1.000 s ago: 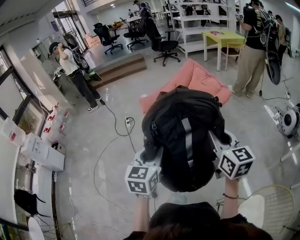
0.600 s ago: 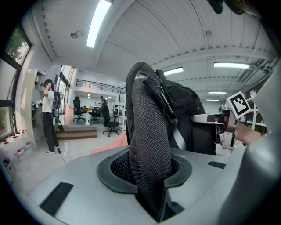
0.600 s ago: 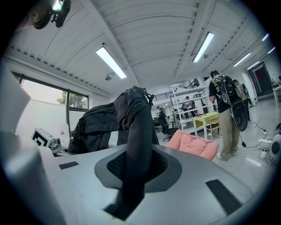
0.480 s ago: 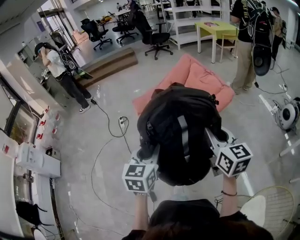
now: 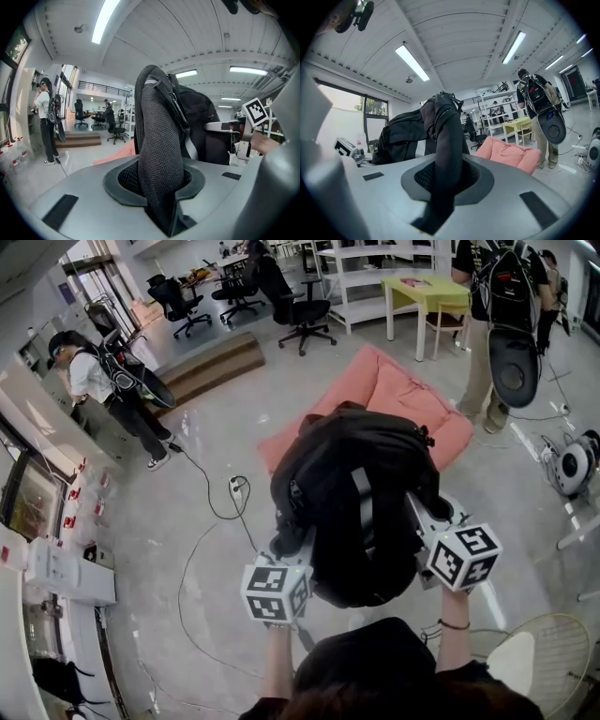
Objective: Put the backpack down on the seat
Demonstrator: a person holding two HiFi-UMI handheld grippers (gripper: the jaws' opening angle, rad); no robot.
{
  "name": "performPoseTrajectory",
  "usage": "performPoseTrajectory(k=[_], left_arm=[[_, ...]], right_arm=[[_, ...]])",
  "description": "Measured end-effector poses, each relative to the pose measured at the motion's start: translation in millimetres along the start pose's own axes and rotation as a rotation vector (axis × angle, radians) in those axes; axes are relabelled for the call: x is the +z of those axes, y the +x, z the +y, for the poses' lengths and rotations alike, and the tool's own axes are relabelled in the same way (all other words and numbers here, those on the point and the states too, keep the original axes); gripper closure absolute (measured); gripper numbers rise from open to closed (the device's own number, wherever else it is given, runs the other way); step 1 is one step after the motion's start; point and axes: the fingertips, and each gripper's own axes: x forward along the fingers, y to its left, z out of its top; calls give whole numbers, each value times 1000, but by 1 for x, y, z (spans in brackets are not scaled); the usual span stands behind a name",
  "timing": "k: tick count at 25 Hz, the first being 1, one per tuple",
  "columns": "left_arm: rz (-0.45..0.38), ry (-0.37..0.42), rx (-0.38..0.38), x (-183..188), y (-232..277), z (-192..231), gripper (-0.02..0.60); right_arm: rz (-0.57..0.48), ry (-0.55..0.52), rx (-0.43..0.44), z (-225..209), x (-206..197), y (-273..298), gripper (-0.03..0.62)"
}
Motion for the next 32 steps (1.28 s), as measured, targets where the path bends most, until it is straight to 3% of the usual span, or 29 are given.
performPoseTrajectory(k=[16, 32], left_arm=[[60, -44, 54, 10, 64, 50, 465], [84, -108, 157, 49, 138, 103, 465]], right_arm=[[77, 25, 53, -29, -1, 93, 539], [150, 32, 199, -63, 28, 215, 539]])
